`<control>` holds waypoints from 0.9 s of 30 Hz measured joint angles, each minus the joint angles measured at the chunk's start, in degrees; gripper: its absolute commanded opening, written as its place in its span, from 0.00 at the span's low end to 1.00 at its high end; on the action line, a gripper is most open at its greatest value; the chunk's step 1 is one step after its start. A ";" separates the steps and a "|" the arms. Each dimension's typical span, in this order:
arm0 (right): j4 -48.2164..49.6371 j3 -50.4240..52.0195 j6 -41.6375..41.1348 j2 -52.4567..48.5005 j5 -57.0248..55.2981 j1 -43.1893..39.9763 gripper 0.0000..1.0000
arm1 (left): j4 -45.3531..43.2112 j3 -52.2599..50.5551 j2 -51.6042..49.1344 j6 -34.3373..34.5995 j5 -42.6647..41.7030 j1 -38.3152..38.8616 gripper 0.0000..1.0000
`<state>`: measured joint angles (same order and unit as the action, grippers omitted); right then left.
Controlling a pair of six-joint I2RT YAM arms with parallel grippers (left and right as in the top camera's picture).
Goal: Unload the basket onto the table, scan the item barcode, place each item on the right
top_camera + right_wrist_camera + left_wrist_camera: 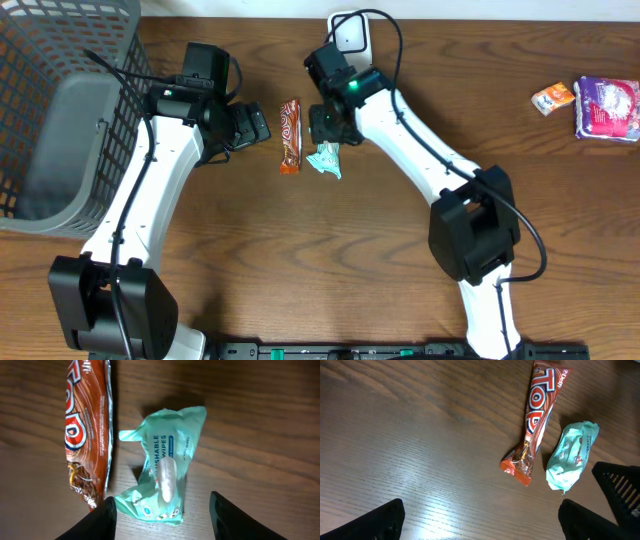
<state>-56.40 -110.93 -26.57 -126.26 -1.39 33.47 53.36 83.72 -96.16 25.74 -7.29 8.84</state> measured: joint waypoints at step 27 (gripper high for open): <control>0.04 0.00 -0.11 -3.78 -4.72 2.27 0.57 | 0.00 0.00 0.00 -0.02 0.00 0.00 0.98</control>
<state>-56.36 -110.93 -26.68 -130.04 -6.11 35.75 53.36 83.72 -96.16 25.71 -7.29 8.84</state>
